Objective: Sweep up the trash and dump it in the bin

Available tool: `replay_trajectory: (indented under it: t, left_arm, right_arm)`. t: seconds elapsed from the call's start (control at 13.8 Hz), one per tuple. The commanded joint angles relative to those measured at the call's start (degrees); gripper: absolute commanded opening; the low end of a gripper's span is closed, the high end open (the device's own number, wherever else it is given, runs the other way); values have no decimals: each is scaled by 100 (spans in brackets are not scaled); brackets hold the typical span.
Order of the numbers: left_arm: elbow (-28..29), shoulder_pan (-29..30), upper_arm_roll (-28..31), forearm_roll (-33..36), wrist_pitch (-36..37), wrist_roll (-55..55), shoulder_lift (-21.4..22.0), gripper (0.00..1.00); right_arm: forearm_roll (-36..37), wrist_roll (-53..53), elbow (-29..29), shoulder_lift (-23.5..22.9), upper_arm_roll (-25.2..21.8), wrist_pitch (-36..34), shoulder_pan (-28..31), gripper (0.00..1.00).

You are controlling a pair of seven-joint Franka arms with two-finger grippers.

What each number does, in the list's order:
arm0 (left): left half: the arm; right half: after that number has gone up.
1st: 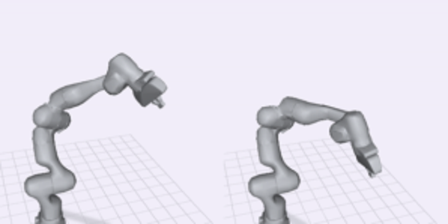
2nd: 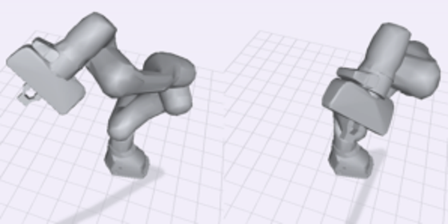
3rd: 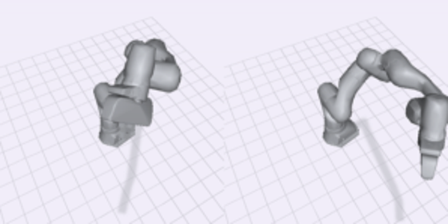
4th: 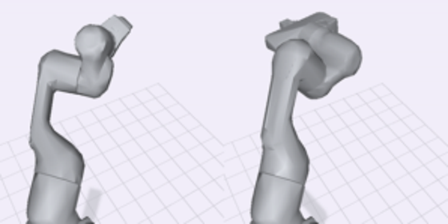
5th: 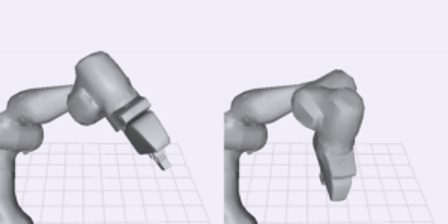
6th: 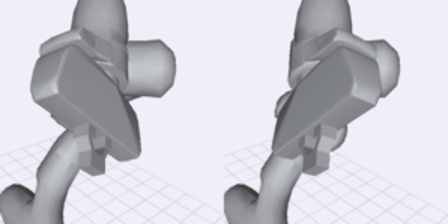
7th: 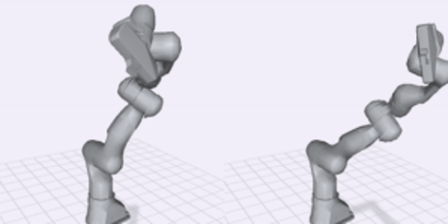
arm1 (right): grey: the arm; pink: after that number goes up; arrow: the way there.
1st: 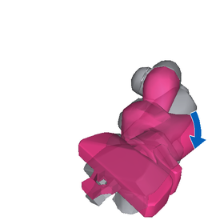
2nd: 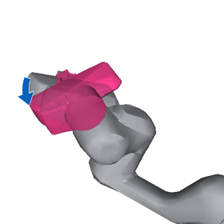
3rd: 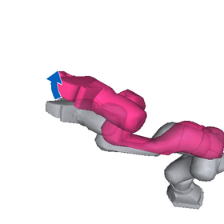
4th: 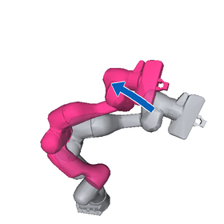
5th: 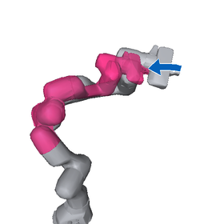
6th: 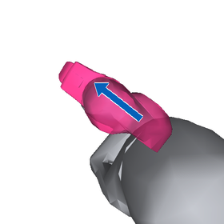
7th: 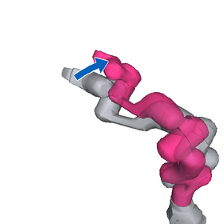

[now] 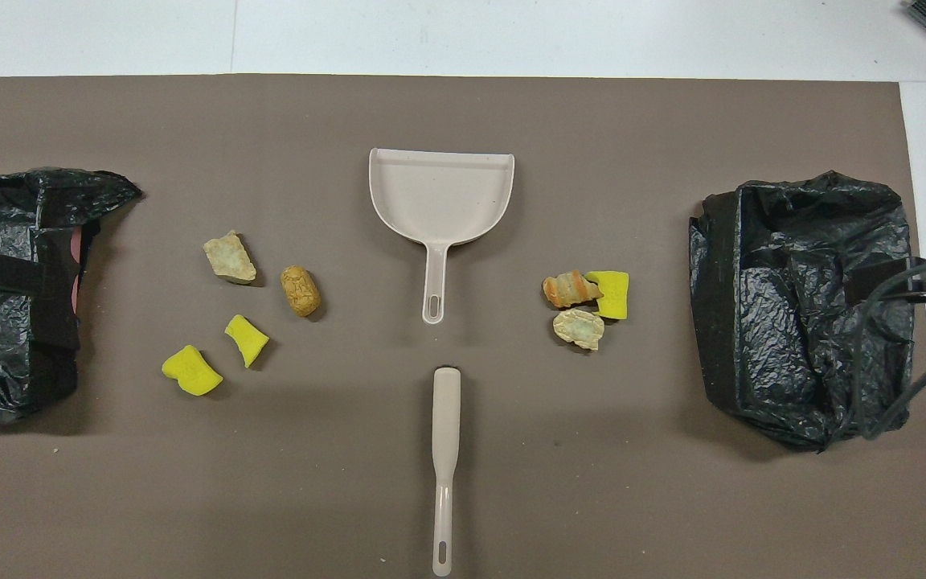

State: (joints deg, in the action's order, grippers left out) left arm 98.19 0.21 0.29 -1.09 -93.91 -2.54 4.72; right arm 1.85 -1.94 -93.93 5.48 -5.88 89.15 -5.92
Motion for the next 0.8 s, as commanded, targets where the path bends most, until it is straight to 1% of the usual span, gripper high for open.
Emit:
replay_trajectory:
  t: [0.0, 0.72]
  left_arm:
    - [-81, -12, 15, 100, 101, -19, -14, 100]
    - [-81, -12, 15, 100, 101, -19, -14, 100]
  right_arm:
    - [-9, 36, -99, 76, 8, 155, -6, 100]
    - [-18, 53, -187, 102, 8, 146, -15, 100]
